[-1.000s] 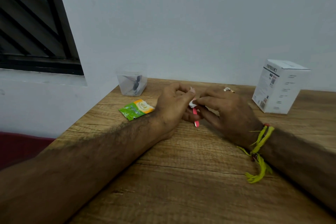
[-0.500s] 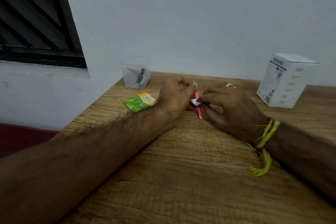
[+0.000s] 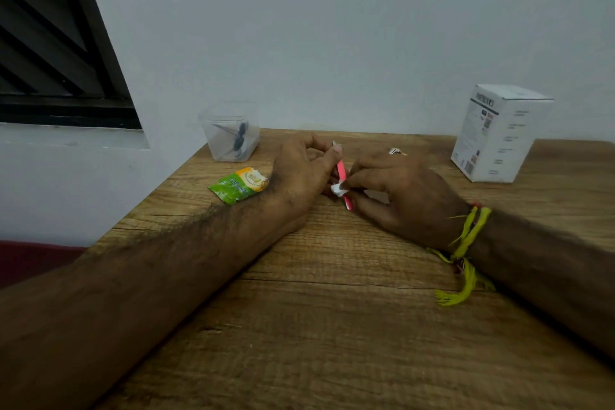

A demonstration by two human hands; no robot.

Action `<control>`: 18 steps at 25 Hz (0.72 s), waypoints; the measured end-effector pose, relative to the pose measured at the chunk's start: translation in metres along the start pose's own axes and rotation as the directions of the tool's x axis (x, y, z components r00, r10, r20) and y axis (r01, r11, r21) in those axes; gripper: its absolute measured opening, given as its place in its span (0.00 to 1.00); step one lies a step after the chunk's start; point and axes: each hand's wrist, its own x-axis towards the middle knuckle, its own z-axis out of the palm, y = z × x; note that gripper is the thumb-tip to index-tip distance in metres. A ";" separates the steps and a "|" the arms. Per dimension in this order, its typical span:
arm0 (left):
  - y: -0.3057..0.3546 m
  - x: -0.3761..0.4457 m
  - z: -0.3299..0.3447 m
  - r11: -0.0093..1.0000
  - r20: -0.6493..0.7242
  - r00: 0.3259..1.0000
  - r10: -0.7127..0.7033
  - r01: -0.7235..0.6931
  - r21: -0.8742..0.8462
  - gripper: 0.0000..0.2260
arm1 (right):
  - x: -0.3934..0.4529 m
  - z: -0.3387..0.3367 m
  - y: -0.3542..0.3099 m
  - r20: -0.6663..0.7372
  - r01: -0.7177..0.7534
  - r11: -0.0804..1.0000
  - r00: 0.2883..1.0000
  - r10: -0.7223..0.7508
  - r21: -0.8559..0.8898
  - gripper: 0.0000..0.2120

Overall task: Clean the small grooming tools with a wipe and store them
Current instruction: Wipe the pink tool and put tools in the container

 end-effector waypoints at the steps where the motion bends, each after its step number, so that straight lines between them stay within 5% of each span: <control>1: 0.000 -0.001 0.002 1.000 0.008 1.000 -0.001 0.001 -0.001 0.09 | -0.002 -0.001 0.000 0.014 -0.010 1.000 1.000 0.010 0.003 0.07; 18: 0.002 0.000 0.000 0.999 -0.006 1.000 -0.009 0.009 0.037 0.05 | -0.003 -0.012 -0.004 0.180 0.000 0.997 0.984 -0.013 0.072 0.08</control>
